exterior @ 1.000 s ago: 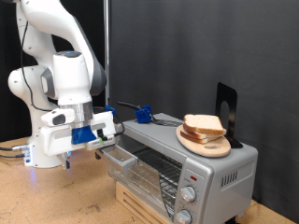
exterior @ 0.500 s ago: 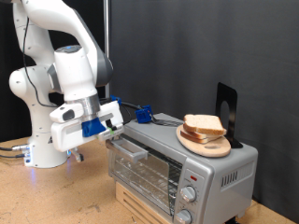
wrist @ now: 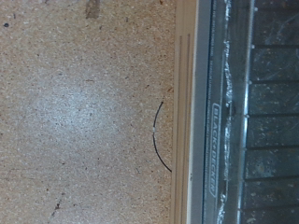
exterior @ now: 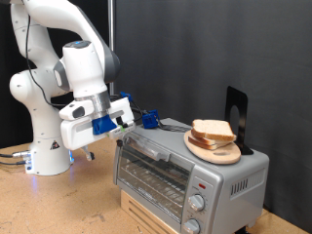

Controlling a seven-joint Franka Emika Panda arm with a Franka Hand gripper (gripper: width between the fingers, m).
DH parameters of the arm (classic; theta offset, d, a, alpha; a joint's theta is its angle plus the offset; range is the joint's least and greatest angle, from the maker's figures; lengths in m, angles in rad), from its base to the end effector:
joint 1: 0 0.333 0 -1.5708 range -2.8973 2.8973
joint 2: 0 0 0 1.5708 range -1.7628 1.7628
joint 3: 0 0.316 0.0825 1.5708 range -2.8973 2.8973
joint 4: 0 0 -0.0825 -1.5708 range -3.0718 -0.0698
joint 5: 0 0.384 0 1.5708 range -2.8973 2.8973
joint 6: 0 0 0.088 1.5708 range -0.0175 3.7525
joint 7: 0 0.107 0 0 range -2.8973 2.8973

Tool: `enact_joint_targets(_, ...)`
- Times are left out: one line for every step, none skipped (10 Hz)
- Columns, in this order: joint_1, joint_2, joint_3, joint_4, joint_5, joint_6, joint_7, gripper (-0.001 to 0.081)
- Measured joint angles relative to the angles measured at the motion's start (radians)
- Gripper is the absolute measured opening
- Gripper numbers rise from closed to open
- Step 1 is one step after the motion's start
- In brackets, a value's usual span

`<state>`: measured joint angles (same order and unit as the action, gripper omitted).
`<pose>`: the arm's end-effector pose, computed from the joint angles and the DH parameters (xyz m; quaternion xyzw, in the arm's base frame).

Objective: Make a piece of toast with the oven

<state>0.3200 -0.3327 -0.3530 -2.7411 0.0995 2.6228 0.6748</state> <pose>0.4018 -0.0086 0.3346 -0.9169 0.3783 -0.0623 0.1111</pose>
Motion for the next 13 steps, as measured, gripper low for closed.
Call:
enact_joint_targets(0.006, -0.008, 0.006, 0.0, 0.013, 0.0, 0.006, 0.08)
enact_joint_targets(0.018, -0.022, 0.01, 0.002, 0.035, -0.004, 0.007, 0.08)
enact_joint_targets(0.031, -0.04, 0.012, 0.006, 0.057, -0.019, 0.007, 0.08)
enact_joint_targets(0.041, -0.059, 0.017, 0.01, 0.073, -0.038, 0.01, 0.08)
enact_joint_targets(0.044, -0.079, 0.023, 0.014, 0.077, -0.059, 0.022, 0.08)
enact_joint_targets(0.045, -0.096, 0.031, 0.017, 0.077, -0.078, 0.036, 0.08)
enact_joint_targets(0.04, -0.103, 0.04, 0.017, 0.067, -0.084, 0.054, 0.08)
enact_joint_targets(0.028, -0.101, 0.053, 0.017, 0.043, -0.084, 0.087, 0.08)
enact_joint_targets(0.01, -0.092, 0.067, 0.017, 0.012, -0.082, 0.125, 0.08)
enact_joint_targets(-0.008, -0.077, 0.076, 0.018, -0.016, -0.078, 0.153, 0.08)
enact_joint_targets(-0.025, -0.058, 0.078, 0.019, -0.042, -0.064, 0.172, 0.08)
enact_joint_targets(-0.037, -0.039, 0.078, 0.02, -0.058, -0.054, 0.177, 0.08)
enact_joint_targets(-0.046, -0.025, 0.078, 0.02, -0.065, -0.05, 0.177, 0.08)
